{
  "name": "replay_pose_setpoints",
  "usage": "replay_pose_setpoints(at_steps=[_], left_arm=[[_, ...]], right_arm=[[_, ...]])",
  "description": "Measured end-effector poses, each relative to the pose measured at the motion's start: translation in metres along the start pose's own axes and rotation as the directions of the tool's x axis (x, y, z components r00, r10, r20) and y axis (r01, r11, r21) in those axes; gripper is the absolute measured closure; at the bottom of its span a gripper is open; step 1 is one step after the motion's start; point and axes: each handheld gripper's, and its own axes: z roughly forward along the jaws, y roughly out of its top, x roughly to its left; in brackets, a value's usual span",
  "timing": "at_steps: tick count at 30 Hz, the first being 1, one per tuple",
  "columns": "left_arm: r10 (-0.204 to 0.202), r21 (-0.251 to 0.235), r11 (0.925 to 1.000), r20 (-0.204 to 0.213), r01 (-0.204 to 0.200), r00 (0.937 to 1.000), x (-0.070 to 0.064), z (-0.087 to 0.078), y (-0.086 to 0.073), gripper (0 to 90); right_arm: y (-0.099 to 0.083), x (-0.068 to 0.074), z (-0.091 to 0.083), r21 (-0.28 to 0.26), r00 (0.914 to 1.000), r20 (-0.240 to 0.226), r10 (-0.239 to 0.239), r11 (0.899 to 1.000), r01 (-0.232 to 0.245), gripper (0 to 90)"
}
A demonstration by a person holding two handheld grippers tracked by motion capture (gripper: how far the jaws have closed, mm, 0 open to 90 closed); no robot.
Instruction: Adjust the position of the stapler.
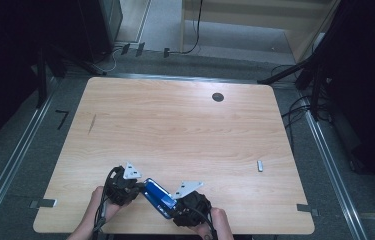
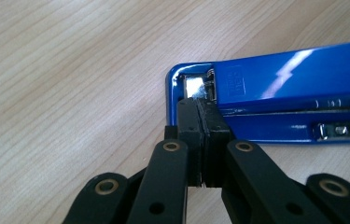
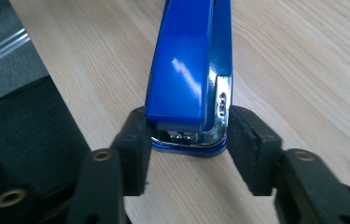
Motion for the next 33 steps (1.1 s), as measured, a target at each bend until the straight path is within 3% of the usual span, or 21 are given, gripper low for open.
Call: replay_pose_setpoints(at_steps=[10,19,28,33], left_arm=[[0.040,-0.020,0.9990,0.004,-0.040,0.9992,-0.007,0.003,0.005,89.3],[0.064,-0.039,0.9972,0.016,-0.064,0.9978,-0.012,0.008,0.014,89.3],[0.090,-0.054,0.9947,0.031,-0.088,0.9955,-0.021,0.018,0.027,88.3],[0.093,-0.057,0.9943,0.040,-0.090,0.9949,-0.023,0.023,0.034,88.2]], right_arm=[[-0.004,-0.020,-0.007,0.008,0.9993,0.032,0.021,1.000,-0.021,59.2],[-0.008,-0.042,-0.013,-0.004,0.9993,0.024,0.029,1.000,-0.029,61.6],[-0.016,-0.071,-0.021,-0.018,0.9952,0.017,0.097,0.995,-0.096,64.0],[-0.018,-0.081,-0.022,-0.031,0.9927,0.019,0.119,0.992,-0.119,64.9]])
